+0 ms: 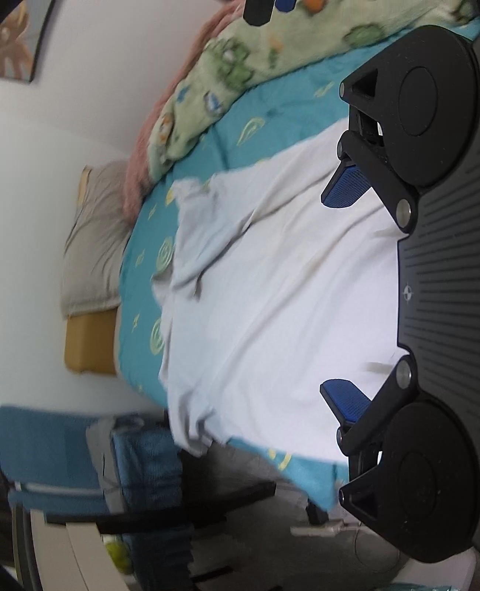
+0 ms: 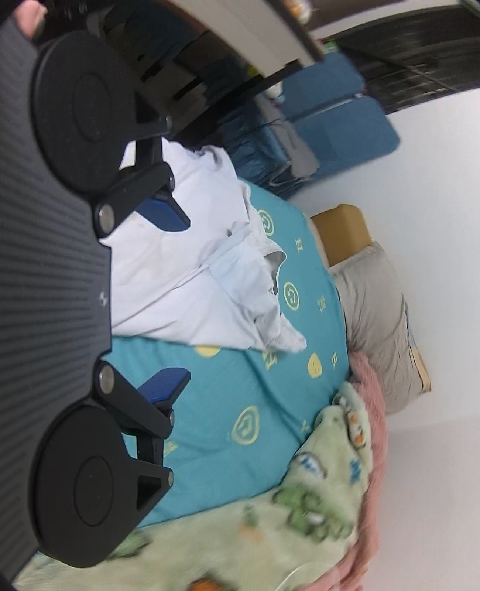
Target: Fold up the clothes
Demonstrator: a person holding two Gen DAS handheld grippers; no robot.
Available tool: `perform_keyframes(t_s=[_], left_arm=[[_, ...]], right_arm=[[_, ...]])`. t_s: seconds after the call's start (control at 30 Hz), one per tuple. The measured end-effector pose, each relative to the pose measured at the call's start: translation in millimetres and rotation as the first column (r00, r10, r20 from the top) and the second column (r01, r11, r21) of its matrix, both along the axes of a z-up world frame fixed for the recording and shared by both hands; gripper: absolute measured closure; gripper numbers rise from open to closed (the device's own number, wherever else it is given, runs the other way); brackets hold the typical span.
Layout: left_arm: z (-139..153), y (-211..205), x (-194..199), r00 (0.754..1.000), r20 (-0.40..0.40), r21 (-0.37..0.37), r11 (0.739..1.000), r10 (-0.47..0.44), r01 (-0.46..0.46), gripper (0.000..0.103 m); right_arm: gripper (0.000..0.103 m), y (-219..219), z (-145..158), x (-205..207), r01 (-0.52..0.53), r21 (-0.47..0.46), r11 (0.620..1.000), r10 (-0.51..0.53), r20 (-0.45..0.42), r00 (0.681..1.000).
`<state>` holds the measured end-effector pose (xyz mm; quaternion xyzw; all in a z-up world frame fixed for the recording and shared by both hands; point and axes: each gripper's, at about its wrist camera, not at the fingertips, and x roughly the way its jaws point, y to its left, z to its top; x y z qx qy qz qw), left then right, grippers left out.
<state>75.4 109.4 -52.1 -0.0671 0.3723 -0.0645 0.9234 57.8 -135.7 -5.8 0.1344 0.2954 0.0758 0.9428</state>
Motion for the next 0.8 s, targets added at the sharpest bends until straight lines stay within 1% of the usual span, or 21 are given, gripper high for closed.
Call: perform_keyframes(t_s=[0.13, 0.23, 0.37, 0.47, 0.57, 0.6, 0.67, 0.8], left_arm=[[-13, -38, -19, 0.994, -0.051, -0.01, 0.995, -0.097, 0.096, 0.007], [-20, -64, -30, 0.987, -0.064, 0.03, 0.988, -0.149, 0.151, 0.01], [-25, -89, -38, 0.978, -0.062, 0.069, 0.976, -0.201, 0.205, 0.014], [-37, -96, -36, 0.977, -0.093, 0.118, 0.972, -0.192, 0.203, 0.016], [-57, -94, -26, 0.972, -0.171, 0.18, 0.964, -0.164, 0.194, 0.019], [-64, -93, -24, 0.967, -0.202, 0.189, 0.962, -0.157, 0.196, 0.02], [-71, -91, -22, 0.962, -0.227, 0.192, 0.962, -0.151, 0.196, 0.02], [-65, -91, -22, 0.964, -0.222, 0.185, 0.964, -0.15, 0.192, 0.021]], right_arm=[[0.021, -23, 0, -21, 0.021, 0.039, 0.999, -0.021, 0.019, 1.0], [0.021, -35, 0, -22, 0.022, 0.055, 0.998, -0.024, 0.036, 0.999], [0.021, -45, -6, -18, 0.023, 0.071, 0.997, -0.025, 0.028, 0.999], [0.021, -57, -9, -18, 0.028, 0.105, 0.994, -0.031, 0.02, 0.999], [0.021, -67, -9, -18, 0.039, 0.139, 0.989, -0.043, 0.024, 0.999], [0.021, -70, -9, -19, 0.043, 0.15, 0.988, -0.047, 0.028, 0.998], [0.021, -76, -8, -20, 0.05, 0.169, 0.984, -0.056, 0.034, 0.998], [0.021, -87, -8, -21, 0.065, 0.195, 0.979, -0.075, 0.042, 0.996]])
